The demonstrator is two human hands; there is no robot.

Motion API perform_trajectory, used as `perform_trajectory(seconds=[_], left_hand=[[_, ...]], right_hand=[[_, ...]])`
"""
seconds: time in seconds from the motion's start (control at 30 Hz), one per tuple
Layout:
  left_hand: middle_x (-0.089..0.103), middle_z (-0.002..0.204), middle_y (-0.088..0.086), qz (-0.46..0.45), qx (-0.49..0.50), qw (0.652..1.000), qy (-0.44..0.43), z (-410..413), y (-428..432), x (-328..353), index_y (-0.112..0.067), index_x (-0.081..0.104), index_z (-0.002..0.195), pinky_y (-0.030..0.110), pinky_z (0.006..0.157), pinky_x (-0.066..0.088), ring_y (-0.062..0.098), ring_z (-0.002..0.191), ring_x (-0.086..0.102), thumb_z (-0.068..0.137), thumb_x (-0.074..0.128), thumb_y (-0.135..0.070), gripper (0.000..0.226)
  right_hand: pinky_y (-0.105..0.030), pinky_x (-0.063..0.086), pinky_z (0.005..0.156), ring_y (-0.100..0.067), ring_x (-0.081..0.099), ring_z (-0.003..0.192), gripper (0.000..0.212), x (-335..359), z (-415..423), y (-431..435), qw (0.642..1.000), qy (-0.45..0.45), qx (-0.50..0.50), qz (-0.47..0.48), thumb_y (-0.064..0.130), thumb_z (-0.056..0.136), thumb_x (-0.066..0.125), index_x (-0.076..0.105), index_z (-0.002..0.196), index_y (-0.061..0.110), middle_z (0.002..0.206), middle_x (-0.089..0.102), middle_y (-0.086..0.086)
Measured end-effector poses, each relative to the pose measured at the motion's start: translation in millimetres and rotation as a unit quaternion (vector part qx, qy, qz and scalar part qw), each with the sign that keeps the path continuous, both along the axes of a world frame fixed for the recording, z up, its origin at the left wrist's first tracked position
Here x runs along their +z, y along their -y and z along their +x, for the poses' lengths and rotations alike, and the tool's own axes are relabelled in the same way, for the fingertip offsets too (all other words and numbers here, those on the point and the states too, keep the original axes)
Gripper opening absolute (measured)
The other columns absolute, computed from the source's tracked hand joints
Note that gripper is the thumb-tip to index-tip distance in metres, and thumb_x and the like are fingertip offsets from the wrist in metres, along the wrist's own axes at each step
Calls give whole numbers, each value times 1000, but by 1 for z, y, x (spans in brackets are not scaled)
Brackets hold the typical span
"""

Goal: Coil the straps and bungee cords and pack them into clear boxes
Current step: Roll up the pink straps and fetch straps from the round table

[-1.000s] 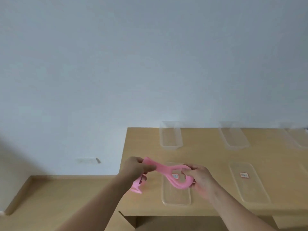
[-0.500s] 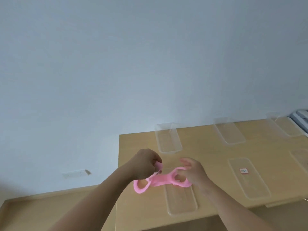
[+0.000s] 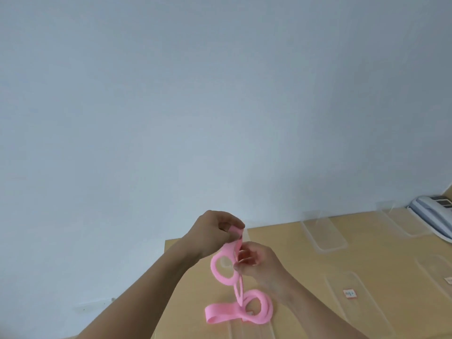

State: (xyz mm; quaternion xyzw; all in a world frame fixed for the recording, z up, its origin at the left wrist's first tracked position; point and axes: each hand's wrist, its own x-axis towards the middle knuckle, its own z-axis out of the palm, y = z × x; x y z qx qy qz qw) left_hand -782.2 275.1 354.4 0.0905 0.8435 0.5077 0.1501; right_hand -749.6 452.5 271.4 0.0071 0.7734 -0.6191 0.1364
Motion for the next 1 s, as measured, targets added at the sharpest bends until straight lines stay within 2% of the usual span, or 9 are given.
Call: perform_trajectory(seconds=[0.1, 0.2, 0.3, 0.37, 0.5, 0.67, 0.8, 0.93, 1.0], left_hand=[[76, 103, 4, 21, 28, 999, -14, -5, -10, 8, -30, 75, 115, 39, 93, 60, 22, 97, 72, 89, 75, -15, 30], [73, 106, -3, -15, 29, 999, -40, -9, -23, 17, -23, 66, 134, 40, 95, 59, 18, 95, 73, 91, 72, -10, 45], [74, 97, -4, -48, 26, 995, -84, -11, -40, 28, -20, 75, 113, 35, 87, 61, 15, 85, 72, 88, 71, -5, 30], [73, 91, -8, -74, 28, 990, -113, -11, -52, 35, -30, 76, 96, 24, 74, 59, 8, 76, 67, 85, 76, -9, 23], [71, 87, -6, -99, 28, 987, -125, -13, -70, 37, -33, 73, 87, 21, 62, 55, 7, 69, 63, 79, 80, -10, 25], [71, 87, -5, -83, 31, 989, -116, -15, -85, 39, -28, 72, 84, 38, 76, 63, 12, 71, 69, 78, 81, -8, 23], [73, 94, -5, -57, 47, 992, -104, -19, -92, 41, -21, 71, 89, 43, 78, 64, 17, 80, 74, 82, 79, -5, 19], [75, 99, -1, -49, 49, 993, -91, -21, -91, 41, -20, 70, 93, 43, 86, 60, 20, 93, 72, 83, 80, -14, 16], [77, 97, 6, -7, 68, 995, -78, -22, -91, 42, -16, 68, 93, 44, 90, 60, 26, 96, 73, 84, 80, -12, 16]], right_hand=[[-29, 55, 80, -14, 63, 79, 24, 16, -9, -19, 999, -28, 4, -25, -2, 81, 74, 75, 95, 18, 83, 67, -2], [-29, 54, 82, -12, 62, 79, 24, 38, -18, -39, 998, -46, 7, -50, 1, 89, 68, 76, 98, 21, 82, 66, 3], [-29, 56, 87, -17, 70, 89, 27, 56, -26, -57, 996, -68, 27, -55, 0, 95, 59, 76, 105, 18, 94, 75, 2], [-32, 58, 87, -21, 72, 96, 30, 64, -30, -66, 995, -79, 39, -55, -3, 96, 55, 76, 106, 16, 100, 77, -5], [-28, 57, 82, -18, 71, 88, 29, 71, -38, -80, 993, -104, 25, -40, -1, 96, 56, 78, 99, 18, 93, 77, -4], [-22, 54, 81, -12, 65, 86, 18, 67, -46, -93, 990, -143, 8, 2, 13, 87, 72, 77, 92, 29, 94, 73, 0], [-15, 50, 71, -3, 67, 77, 15, 66, -47, -98, 995, -97, 24, -23, 11, 93, 66, 77, 92, 22, 86, 75, 9], [-37, 55, 94, -21, 71, 97, 17, 61, -50, -103, 995, -51, 65, -62, 23, 97, 62, 77, 96, 17, 99, 77, -4], [-40, 52, 101, -26, 69, 106, 40, 56, -52, -107, 990, -10, 107, -88, 44, 95, 58, 74, 103, 9, 108, 74, -11]])
